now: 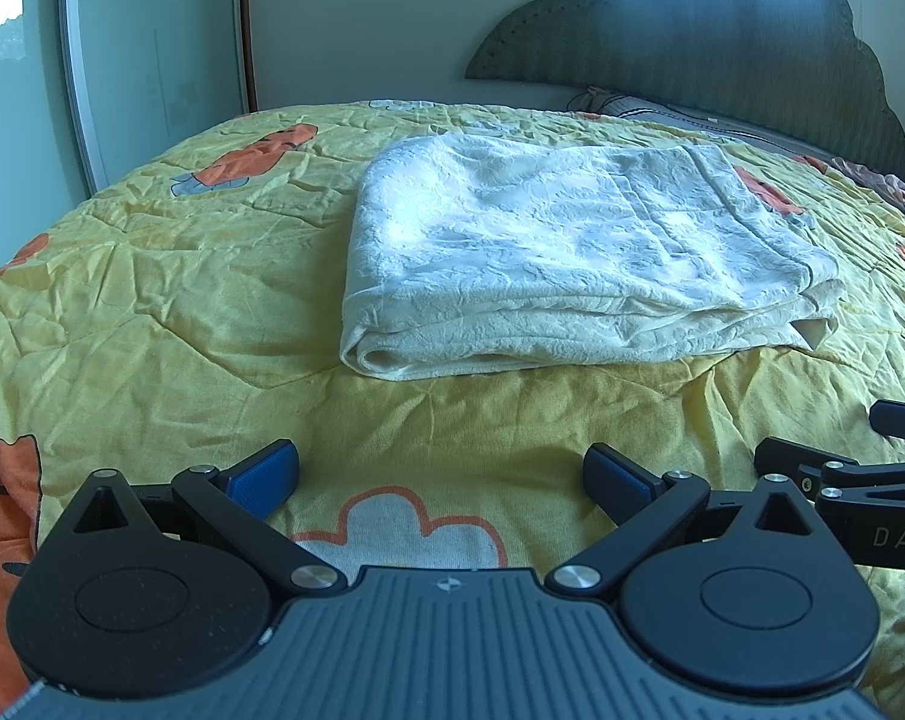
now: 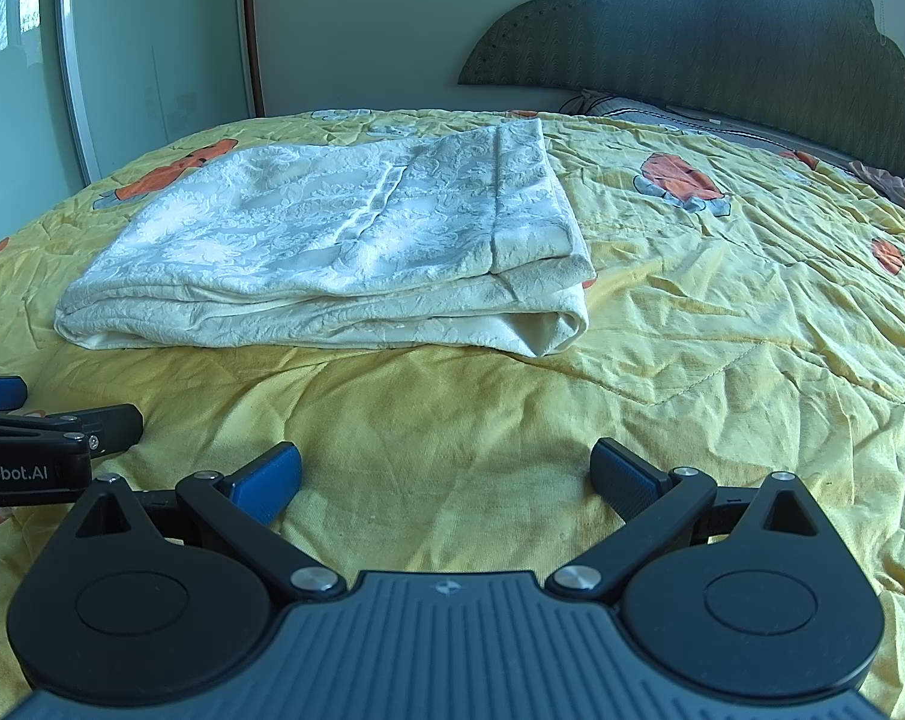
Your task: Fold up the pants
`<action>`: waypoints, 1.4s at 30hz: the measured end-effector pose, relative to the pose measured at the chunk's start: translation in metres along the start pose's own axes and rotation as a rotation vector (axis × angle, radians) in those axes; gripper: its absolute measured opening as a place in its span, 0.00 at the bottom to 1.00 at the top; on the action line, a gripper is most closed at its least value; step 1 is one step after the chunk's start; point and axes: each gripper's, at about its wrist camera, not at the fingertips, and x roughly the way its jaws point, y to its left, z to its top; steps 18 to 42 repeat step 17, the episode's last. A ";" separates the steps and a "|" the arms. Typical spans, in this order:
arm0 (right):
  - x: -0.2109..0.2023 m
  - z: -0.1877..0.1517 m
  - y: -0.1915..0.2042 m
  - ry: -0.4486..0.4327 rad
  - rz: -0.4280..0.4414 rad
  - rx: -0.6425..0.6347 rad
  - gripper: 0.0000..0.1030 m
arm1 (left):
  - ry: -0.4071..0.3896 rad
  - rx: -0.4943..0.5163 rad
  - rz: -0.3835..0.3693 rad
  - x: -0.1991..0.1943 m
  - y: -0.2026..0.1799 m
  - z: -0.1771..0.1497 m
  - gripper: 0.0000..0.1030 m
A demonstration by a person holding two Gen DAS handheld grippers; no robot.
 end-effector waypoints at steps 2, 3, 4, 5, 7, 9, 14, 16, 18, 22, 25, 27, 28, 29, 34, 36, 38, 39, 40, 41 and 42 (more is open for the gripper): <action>0.000 0.000 0.000 0.000 0.000 0.000 1.00 | 0.000 0.000 0.000 0.000 0.000 0.000 1.00; 0.000 0.000 0.000 0.000 0.000 0.000 1.00 | 0.000 0.000 0.000 0.000 0.000 0.000 1.00; 0.000 0.000 0.000 0.000 0.000 0.000 1.00 | 0.000 0.000 0.000 0.000 0.000 0.000 1.00; 0.000 0.000 0.000 0.000 0.000 0.000 1.00 | 0.000 0.000 0.000 0.000 0.000 0.000 1.00; 0.000 0.000 0.000 0.000 0.000 0.000 1.00 | 0.000 0.000 0.000 0.000 0.000 0.000 1.00; 0.000 0.000 0.000 0.000 0.000 0.000 1.00 | 0.000 0.000 -0.001 0.000 0.000 0.000 1.00; 0.000 0.000 0.000 0.000 0.000 0.000 1.00 | 0.000 -0.001 -0.003 0.001 -0.001 0.000 1.00; 0.000 0.000 0.000 0.000 0.000 0.000 1.00 | 0.000 -0.002 -0.004 0.001 0.000 0.000 1.00; 0.000 0.000 0.000 0.000 0.000 0.000 1.00 | 0.000 -0.002 -0.004 0.001 -0.001 0.000 1.00; 0.000 0.000 0.000 0.000 0.000 0.000 1.00 | 0.000 -0.002 -0.004 0.001 -0.001 0.000 1.00; 0.000 0.000 0.000 0.000 0.000 0.000 1.00 | 0.000 -0.002 -0.004 0.001 -0.001 0.000 1.00; 0.000 0.000 0.000 0.000 0.000 0.000 1.00 | 0.000 -0.002 -0.004 0.001 -0.001 0.000 1.00; 0.000 0.000 0.000 0.000 0.000 0.000 1.00 | 0.000 -0.002 -0.004 0.001 -0.001 0.000 1.00; 0.000 0.000 0.000 0.000 0.000 0.000 1.00 | 0.000 -0.002 -0.004 0.001 -0.001 0.000 1.00; 0.000 0.000 0.000 0.000 0.000 0.000 1.00 | 0.000 -0.002 -0.004 0.001 -0.001 0.000 1.00; 0.000 0.000 0.000 0.000 0.000 0.000 1.00 | 0.000 -0.002 -0.004 0.001 -0.001 0.000 1.00; 0.000 0.000 0.000 0.000 0.000 0.000 1.00 | 0.000 -0.002 -0.004 0.001 -0.001 0.000 1.00; 0.000 0.000 0.000 0.000 0.000 0.000 1.00 | 0.000 -0.002 -0.004 0.001 -0.001 0.000 1.00; 0.000 0.000 0.000 0.000 0.000 0.000 1.00 | 0.000 -0.002 -0.004 0.001 -0.001 0.000 1.00; 0.000 0.000 0.000 0.000 0.000 0.000 1.00 | 0.000 -0.002 -0.004 0.001 -0.001 0.000 1.00; 0.000 0.000 0.000 0.000 0.000 0.000 1.00 | 0.000 -0.002 -0.004 0.001 -0.001 0.000 1.00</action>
